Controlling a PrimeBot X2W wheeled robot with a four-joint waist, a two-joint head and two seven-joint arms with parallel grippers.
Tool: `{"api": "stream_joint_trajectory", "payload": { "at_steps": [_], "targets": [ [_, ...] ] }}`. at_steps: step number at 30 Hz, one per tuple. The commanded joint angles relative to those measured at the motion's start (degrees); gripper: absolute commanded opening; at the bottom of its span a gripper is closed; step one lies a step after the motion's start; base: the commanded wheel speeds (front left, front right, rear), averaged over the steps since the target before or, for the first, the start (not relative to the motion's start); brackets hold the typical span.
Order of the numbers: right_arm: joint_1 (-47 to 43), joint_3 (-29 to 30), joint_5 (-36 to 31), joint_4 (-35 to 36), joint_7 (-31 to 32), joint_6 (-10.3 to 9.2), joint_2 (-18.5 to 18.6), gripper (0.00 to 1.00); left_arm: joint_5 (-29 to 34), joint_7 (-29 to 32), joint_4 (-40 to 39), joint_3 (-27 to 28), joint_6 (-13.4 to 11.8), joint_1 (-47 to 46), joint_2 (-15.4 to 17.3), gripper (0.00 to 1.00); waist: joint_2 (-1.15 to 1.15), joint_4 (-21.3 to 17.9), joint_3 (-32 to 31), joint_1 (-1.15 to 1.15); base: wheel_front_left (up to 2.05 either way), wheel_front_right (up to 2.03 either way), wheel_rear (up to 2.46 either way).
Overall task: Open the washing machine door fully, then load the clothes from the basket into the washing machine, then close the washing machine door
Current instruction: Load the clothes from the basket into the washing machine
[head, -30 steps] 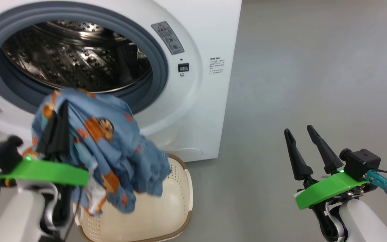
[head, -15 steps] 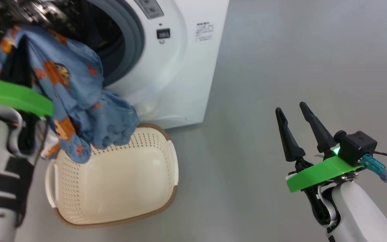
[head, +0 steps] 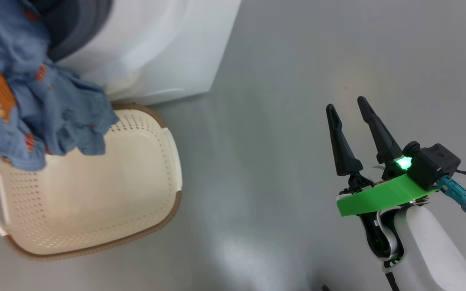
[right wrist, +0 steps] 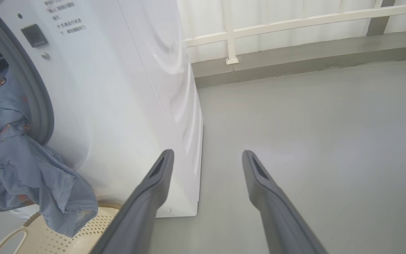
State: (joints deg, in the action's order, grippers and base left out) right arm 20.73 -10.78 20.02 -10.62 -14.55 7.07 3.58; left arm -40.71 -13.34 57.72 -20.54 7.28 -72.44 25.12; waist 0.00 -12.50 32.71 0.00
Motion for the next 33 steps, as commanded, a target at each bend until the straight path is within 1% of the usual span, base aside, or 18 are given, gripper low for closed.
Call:
{"api": "stream_joint_trajectory", "payload": {
  "at_steps": [1,4,7,8,11,14,16,18,19,20,21,24,28,33],
  "targets": [
    [0.01,-0.63,-0.76,1.78,-0.45,0.42,-0.17,1.00,0.07,-0.78,-1.00,0.53,0.19,-2.88,3.69,0.00,0.00,-4.31,5.94,0.00,0.00,0.00,0.00],
    [-0.04,-0.59,-0.90,2.30,-0.45,0.42,-0.43,1.00,1.01,-1.44,-1.52,0.27,0.20,-6.63,4.57,0.00,0.00,-4.92,7.46,0.00,0.00,0.00,0.00],
    [-0.05,-0.59,-0.93,2.64,-0.45,0.42,-0.54,1.00,2.09,-1.59,-3.29,1.38,0.20,-9.07,5.16,0.00,0.00,-5.20,8.18,0.00,0.00,0.00,0.00],
    [-0.04,-0.56,-0.92,2.82,-0.45,0.42,-0.58,1.00,2.96,-1.61,-5.12,2.61,0.11,-10.05,5.52,0.00,0.00,-5.33,8.55,0.00,0.00,0.00,0.00],
    [-0.02,-0.36,-0.82,3.27,-0.45,0.42,-0.65,1.00,6.39,-1.63,-12.21,8.20,-1.37,-10.93,6.15,0.00,0.00,-5.63,9.42,0.00,0.00,0.00,0.00],
    [-0.03,-0.32,-0.07,3.57,-0.45,0.42,-0.67,1.00,10.00,-1.64,-17.72,13.45,-1.55,-8.83,5.15,0.00,0.00,-5.67,9.73,0.00,0.00,0.00,0.00],
    [0.01,-0.52,0.37,3.39,-0.45,0.42,-0.68,1.00,11.59,-1.64,-17.67,15.52,-1.44,-7.12,4.10,0.00,0.00,-5.58,9.50,0.00,0.00,0.00,0.00],
    [0.14,-0.90,0.73,3.13,-0.45,0.42,-0.68,1.00,12.87,-1.64,-15.90,16.89,-1.54,-5.74,3.19,0.00,0.00,-5.45,9.15,0.00,0.00,0.00,0.00],
    [0.22,-1.04,0.84,2.98,-0.45,0.42,-0.68,1.00,13.57,-1.64,-14.92,17.25,-1.60,-5.36,2.83,0.33,0.00,-5.34,9.00,0.00,0.00,0.00,0.00],
    [0.31,-1.14,0.92,2.79,-0.45,0.42,-0.69,1.00,14.28,-1.65,-13.78,17.42,-1.67,-4.99,2.44,0.95,0.00,-5.24,8.81,0.00,0.00,0.00,0.00],
    [0.41,-1.25,0.96,2.55,-0.45,0.42,-0.69,1.00,14.49,-1.65,-11.42,17.32,-1.67,-4.48,1.81,1.00,0.00,-5.13,8.48,0.00,0.00,0.00,0.00],
    [0.77,-1.46,1.06,2.03,-0.45,0.42,-0.69,1.00,14.92,-1.41,-4.49,16.34,-1.54,-4.72,0.56,1.00,0.00,-4.79,7.24,0.00,0.00,0.00,0.00],
    [1.16,-2.07,1.33,1.07,-0.45,0.42,-0.69,1.00,14.55,0.98,3.35,15.36,-1.22,-5.84,-0.59,1.00,0.00,-4.42,5.44,0.00,0.00,0.00,0.00],
    [1.76,-2.72,1.82,-0.29,-0.45,0.42,-0.69,1.00,13.90,1.64,8.74,14.58,-0.63,-6.45,-1.51,1.00,0.00,-3.90,2.91,0.00,0.00,0.00,0.00]
  ]
}}
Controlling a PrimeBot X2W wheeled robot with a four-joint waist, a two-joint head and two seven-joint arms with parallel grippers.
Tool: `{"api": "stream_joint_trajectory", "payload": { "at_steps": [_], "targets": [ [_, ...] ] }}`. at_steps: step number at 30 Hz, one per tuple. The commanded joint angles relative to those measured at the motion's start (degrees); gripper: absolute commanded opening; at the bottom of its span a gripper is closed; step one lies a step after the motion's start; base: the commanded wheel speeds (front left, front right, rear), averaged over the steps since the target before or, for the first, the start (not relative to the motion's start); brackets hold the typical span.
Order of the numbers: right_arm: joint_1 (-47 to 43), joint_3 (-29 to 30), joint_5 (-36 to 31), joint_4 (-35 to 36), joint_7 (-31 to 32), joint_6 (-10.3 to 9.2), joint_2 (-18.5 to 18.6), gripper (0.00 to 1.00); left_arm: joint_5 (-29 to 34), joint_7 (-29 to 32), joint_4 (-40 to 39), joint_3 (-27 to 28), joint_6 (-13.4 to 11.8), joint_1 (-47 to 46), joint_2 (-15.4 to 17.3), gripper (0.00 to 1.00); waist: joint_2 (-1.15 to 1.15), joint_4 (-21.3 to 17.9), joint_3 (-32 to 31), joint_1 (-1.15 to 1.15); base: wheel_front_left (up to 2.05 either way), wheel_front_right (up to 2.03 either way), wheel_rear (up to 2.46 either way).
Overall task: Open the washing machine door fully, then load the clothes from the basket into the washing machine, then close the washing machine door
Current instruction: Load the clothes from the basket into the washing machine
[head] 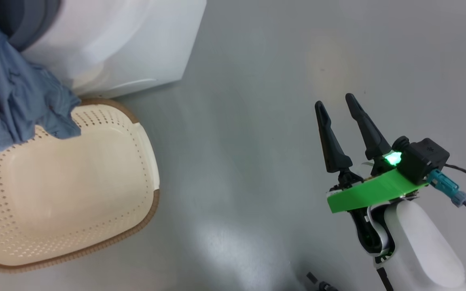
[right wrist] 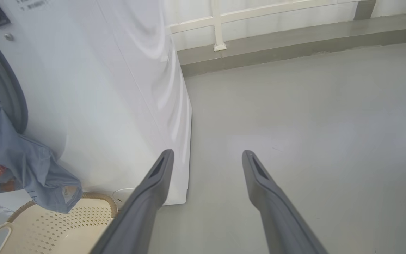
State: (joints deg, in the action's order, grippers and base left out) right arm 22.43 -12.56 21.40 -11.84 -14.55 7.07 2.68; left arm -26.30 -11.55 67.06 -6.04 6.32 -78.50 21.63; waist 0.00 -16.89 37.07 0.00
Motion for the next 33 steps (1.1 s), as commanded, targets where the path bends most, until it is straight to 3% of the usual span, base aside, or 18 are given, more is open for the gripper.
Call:
{"api": "stream_joint_trajectory", "payload": {
  "at_steps": [1,14,25,33],
  "targets": [
    [0.22,-1.06,0.49,0.72,-0.45,0.42,0.21,1.00,-0.65,-0.32,0.13,-0.05,0.44,-0.27,1.86,1.00,0.00,0.60,-1.98,0.00,0.00,0.00,0.00],
    [0.80,-1.75,1.16,-2.03,-0.45,0.42,0.21,1.00,-2.48,-2.24,3.01,-3.44,1.13,5.85,-0.50,1.00,0.00,2.77,-8.68,0.00,0.00,0.00,0.00],
    [0.06,-1.77,1.44,-4.39,-0.45,0.42,0.44,1.00,-5.94,-3.40,-5.25,-8.45,1.16,17.36,-2.15,1.00,0.00,7.32,-15.13,0.00,0.00,0.00,0.00],
    [-1.24,-2.38,2.88,-5.99,-0.45,0.42,1.89,1.00,-5.86,-3.43,-16.32,-7.92,1.16,29.36,-2.56,1.00,0.00,10.39,-21.50,0.00,0.00,0.00,0.00]
  ]
}}
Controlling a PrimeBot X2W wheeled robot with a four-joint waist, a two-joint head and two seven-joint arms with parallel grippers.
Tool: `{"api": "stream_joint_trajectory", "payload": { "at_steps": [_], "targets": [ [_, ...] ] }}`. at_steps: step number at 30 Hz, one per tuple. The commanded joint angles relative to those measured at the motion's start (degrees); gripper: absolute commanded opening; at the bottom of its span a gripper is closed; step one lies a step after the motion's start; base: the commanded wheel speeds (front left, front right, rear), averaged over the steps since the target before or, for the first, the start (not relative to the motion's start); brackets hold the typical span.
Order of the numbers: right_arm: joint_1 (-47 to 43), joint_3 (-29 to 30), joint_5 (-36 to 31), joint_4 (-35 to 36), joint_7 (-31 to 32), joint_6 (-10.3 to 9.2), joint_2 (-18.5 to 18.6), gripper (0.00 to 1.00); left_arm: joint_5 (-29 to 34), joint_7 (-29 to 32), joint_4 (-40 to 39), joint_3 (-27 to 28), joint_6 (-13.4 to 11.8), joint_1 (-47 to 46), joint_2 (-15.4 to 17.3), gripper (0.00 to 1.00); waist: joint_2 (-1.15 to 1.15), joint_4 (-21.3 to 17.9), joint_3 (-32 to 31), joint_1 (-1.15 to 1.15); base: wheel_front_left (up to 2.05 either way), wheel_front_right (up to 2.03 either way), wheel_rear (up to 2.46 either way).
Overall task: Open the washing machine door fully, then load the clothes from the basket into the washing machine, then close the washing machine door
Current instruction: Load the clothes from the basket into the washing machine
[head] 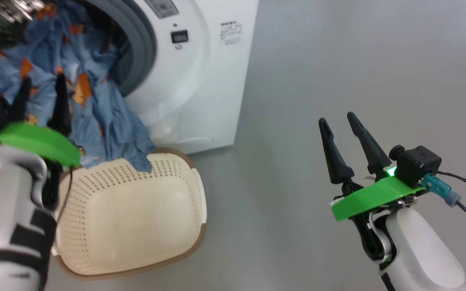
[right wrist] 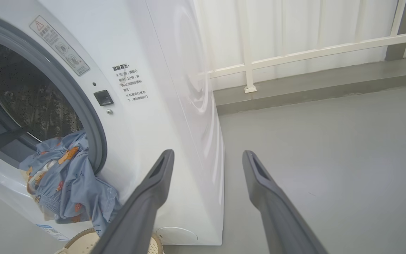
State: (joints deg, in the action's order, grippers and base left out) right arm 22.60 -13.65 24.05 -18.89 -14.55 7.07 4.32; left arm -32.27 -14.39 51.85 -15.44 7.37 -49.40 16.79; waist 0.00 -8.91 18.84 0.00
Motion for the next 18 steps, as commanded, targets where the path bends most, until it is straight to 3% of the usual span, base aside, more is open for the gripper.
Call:
{"api": "stream_joint_trajectory", "payload": {
  "at_steps": [1,18],
  "targets": [
    [-1.64,-1.37,0.42,0.91,-0.45,0.42,0.45,1.00,0.31,-0.60,-2.42,1.83,0.12,1.89,2.16,1.00,0.00,2.69,-4.02,0.00,0.00,0.00,0.00],
    [-5.73,-0.45,2.33,0.84,-0.45,0.42,3.06,1.00,6.20,-0.61,-24.09,10.69,-1.03,25.49,-0.97,1.00,0.00,5.53,-11.37,0.00,0.00,0.00,0.00]
  ]
}}
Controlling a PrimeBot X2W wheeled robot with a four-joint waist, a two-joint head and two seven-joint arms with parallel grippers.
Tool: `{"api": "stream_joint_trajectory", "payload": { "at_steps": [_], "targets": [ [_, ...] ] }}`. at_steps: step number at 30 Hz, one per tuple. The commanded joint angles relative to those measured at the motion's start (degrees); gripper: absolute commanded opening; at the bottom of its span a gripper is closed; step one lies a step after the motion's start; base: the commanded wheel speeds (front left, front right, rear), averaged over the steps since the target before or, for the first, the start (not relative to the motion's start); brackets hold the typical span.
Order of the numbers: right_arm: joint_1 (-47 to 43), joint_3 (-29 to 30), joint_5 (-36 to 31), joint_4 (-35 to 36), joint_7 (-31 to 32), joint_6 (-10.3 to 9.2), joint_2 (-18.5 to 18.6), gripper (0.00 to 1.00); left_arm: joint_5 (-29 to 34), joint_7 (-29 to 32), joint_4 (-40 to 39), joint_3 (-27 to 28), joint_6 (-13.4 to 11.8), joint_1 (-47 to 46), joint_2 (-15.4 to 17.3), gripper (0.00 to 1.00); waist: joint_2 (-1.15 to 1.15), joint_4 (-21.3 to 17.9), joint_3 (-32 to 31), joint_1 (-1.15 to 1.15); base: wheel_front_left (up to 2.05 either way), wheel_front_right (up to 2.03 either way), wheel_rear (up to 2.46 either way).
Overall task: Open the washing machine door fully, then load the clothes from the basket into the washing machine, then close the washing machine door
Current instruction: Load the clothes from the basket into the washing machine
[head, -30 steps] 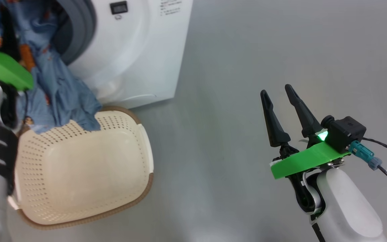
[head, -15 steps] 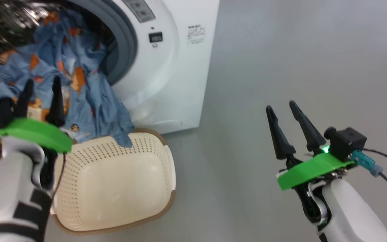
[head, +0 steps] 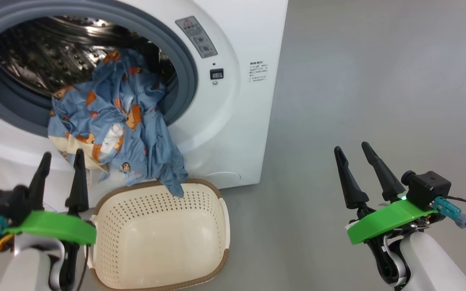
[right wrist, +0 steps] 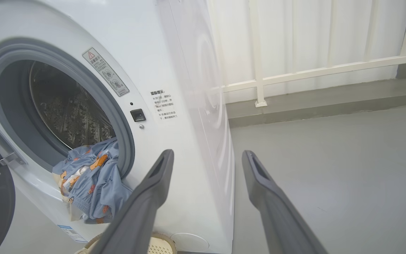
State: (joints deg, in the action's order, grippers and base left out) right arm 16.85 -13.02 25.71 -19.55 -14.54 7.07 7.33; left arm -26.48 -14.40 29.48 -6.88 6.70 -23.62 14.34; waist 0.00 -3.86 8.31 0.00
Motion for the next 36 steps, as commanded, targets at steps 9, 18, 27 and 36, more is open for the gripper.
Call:
{"api": "stream_joint_trajectory", "payload": {
  "at_steps": [9,18,27,36],
  "targets": [
    [-1.99,-0.50,0.73,2.18,-0.46,0.42,1.10,1.00,1.71,-0.60,-11.16,6.80,-0.97,10.15,-0.95,1.00,0.00,0.42,-3.56,0.00,0.00,0.00,0.00],
    [-3.49,0.17,1.04,2.94,-0.46,0.42,2.20,1.00,2.88,-0.60,-14.67,7.79,-2.15,15.54,-3.21,1.00,0.00,0.79,-4.85,0.00,0.00,0.00,0.00],
    [-3.66,0.35,0.86,3.22,-0.46,0.42,2.43,1.00,3.41,-0.60,-16.03,8.46,-2.05,16.38,-4.04,1.00,0.00,0.81,-4.51,0.00,0.00,0.00,0.00],
    [-3.03,-0.03,0.71,2.88,-0.46,0.42,2.25,1.00,3.61,-0.60,-15.71,8.67,-1.81,15.69,-4.47,1.00,0.00,0.70,-3.85,0.00,0.00,0.00,0.00]
  ]
}}
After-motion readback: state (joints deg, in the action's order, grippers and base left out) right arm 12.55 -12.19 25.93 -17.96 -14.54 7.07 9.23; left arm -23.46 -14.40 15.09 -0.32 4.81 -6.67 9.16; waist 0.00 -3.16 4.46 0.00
